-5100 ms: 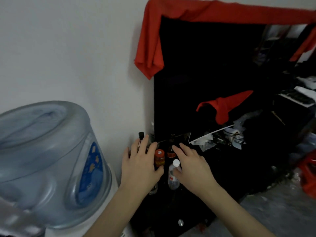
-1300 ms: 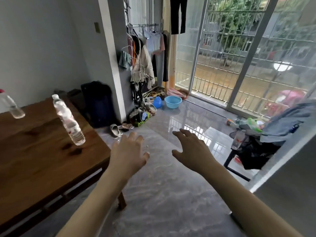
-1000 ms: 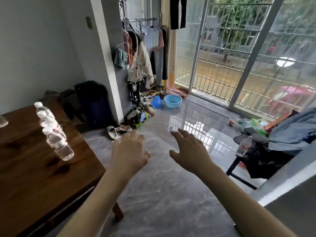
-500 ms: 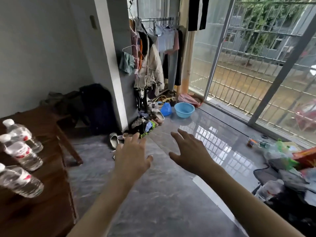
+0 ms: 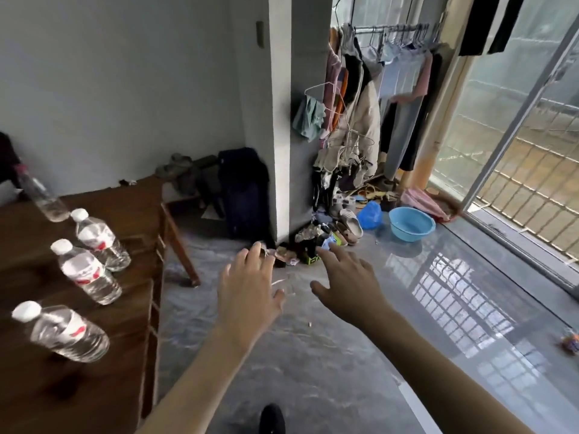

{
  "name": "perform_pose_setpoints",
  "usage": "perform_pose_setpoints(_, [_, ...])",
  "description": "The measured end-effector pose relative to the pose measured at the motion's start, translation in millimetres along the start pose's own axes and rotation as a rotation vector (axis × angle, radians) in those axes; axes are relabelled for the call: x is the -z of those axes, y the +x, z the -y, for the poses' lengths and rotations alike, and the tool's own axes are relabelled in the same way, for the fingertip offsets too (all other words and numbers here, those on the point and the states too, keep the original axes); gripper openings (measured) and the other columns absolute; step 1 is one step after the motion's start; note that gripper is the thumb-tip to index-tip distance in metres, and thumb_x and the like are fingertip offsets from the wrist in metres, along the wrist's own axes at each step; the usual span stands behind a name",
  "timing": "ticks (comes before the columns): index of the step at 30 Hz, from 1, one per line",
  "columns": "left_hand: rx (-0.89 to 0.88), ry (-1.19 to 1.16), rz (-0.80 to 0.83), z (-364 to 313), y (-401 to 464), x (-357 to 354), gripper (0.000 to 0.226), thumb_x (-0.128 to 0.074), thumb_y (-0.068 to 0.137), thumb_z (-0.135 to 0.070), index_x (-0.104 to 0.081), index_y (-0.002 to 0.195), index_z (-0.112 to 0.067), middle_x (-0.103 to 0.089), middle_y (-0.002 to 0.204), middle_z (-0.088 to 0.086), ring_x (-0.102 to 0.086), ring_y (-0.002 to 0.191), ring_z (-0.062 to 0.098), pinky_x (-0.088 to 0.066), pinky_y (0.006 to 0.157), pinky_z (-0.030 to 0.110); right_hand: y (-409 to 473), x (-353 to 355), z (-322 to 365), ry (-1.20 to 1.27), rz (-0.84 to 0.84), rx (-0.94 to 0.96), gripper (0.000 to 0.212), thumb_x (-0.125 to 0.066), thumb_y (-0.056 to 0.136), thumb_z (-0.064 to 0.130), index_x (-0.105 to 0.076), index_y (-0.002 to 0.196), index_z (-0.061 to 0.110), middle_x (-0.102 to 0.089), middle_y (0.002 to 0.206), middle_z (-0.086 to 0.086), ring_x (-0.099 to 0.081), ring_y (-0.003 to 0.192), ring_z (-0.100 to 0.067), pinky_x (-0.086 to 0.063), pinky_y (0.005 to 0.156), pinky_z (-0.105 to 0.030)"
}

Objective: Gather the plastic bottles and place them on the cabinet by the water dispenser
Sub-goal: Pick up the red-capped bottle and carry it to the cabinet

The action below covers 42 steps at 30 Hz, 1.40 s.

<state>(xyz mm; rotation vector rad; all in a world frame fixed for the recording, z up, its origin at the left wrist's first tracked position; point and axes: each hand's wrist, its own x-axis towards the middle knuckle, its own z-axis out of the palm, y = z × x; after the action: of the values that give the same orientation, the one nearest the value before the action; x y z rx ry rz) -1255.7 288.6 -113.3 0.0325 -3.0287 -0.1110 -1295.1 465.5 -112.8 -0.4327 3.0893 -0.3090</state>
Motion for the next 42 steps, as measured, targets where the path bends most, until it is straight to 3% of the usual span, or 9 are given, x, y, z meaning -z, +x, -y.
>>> perform_pose_setpoints(8, [0.139,-0.023,-0.057,61,116,-10,0.066,-0.055,0.095,-0.053,-0.032,0.151,-0.026,-0.011,0.168,0.004,-0.017,0.153,0.024,-0.023,0.119,0.043,138,-10,29,-0.018,-0.045,0.034,0.059,-0.052,0.091,0.049,-0.037,0.144,0.029,-0.034,0.154,0.003,-0.035,0.14,-0.023,-0.019,0.116,-0.052])
perform_pose_setpoints(12, [0.175,0.005,-0.081,91,174,-9,0.065,-0.056,0.093,-0.052,-0.038,0.149,-0.024,-0.018,0.167,0.005,-0.023,0.151,0.025,-0.029,0.117,0.043,203,-16,44,0.007,-0.069,0.057,0.05,-0.052,0.091,0.049,-0.042,0.136,0.028,-0.036,0.152,0.002,-0.036,0.14,-0.022,-0.021,0.115,-0.054])
perform_pose_setpoints(19, [0.287,-0.042,-0.07,127,230,-18,0.06,-0.069,0.085,-0.046,-0.057,0.138,-0.02,-0.039,0.159,0.008,-0.039,0.144,0.027,-0.038,0.109,0.044,282,-28,60,0.031,-0.018,0.097,0.053,-0.051,0.092,0.043,-0.042,0.141,0.025,-0.041,0.147,0.001,-0.038,0.137,-0.024,-0.025,0.115,-0.052])
perform_pose_setpoints(27, [0.396,-0.032,0.0,163,305,-40,0.062,-0.056,0.094,-0.054,-0.04,0.148,-0.027,-0.022,0.166,0.003,-0.025,0.151,0.023,-0.03,0.117,0.042,388,-45,69,0.052,0.084,0.208,0.06,-0.051,0.092,0.04,-0.035,0.147,0.024,-0.033,0.155,-0.003,-0.035,0.14,-0.027,-0.031,0.111,-0.047])
perform_pose_setpoints(42, [0.65,-0.041,0.09,197,477,-60,0.061,-0.058,0.093,-0.055,-0.043,0.145,-0.027,-0.029,0.162,0.001,-0.033,0.146,0.026,-0.038,0.111,0.046,614,-56,69,0.087,0.224,0.454,0.059,-0.055,0.091,0.039,-0.04,0.146,0.022,-0.04,0.151,-0.004,-0.041,0.133,-0.029,-0.04,0.106,-0.048])
